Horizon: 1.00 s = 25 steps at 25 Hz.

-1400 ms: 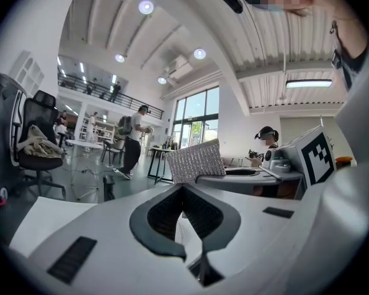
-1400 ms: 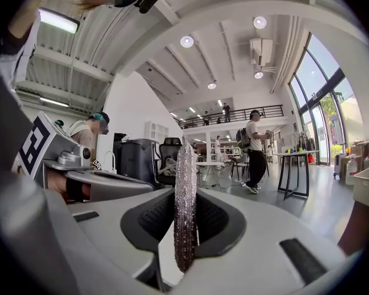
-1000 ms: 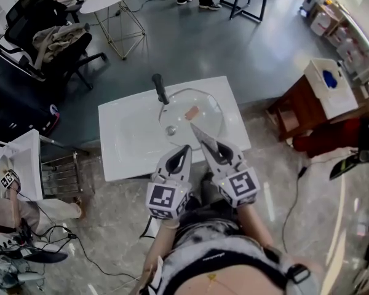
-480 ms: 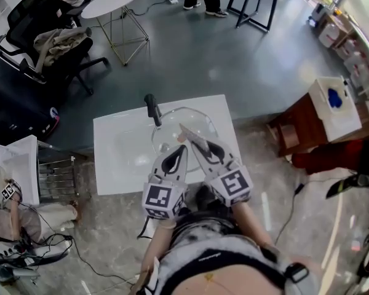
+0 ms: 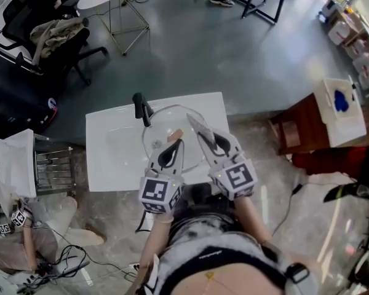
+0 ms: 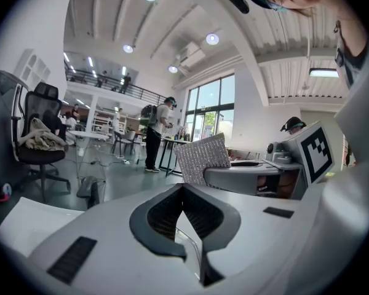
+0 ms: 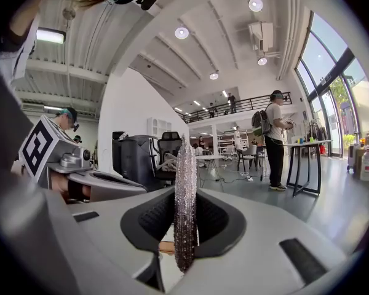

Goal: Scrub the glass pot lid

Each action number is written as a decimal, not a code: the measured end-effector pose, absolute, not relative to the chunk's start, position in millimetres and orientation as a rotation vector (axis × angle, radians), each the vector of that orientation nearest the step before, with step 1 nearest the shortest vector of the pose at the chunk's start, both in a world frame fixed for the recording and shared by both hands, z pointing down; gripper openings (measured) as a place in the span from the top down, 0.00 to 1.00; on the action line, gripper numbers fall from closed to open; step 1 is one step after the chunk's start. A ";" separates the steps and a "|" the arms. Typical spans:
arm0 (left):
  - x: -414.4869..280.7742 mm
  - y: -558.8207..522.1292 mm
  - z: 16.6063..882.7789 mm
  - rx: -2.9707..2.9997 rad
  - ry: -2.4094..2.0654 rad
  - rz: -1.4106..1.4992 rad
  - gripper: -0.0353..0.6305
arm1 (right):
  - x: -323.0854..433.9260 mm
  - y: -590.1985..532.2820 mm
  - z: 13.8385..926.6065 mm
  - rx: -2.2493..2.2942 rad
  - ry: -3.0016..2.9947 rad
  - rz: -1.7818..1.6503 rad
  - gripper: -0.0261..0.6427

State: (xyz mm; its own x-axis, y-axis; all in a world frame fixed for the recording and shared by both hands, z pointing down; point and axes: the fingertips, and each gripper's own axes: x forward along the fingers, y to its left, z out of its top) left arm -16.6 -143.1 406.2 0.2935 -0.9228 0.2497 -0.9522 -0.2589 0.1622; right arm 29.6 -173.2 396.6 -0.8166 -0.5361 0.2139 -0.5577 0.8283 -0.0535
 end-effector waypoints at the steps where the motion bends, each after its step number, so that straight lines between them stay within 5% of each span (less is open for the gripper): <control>1: -17.8 -145.9 409.2 2.275 -1.720 0.158 0.95 | 31.6 -177.2 399.6 0.848 -2.816 0.171 0.85; 25: -72.4 -192.2 478.4 2.259 -1.487 0.274 0.95 | -4.3 -215.8 454.7 1.000 -2.637 0.301 0.85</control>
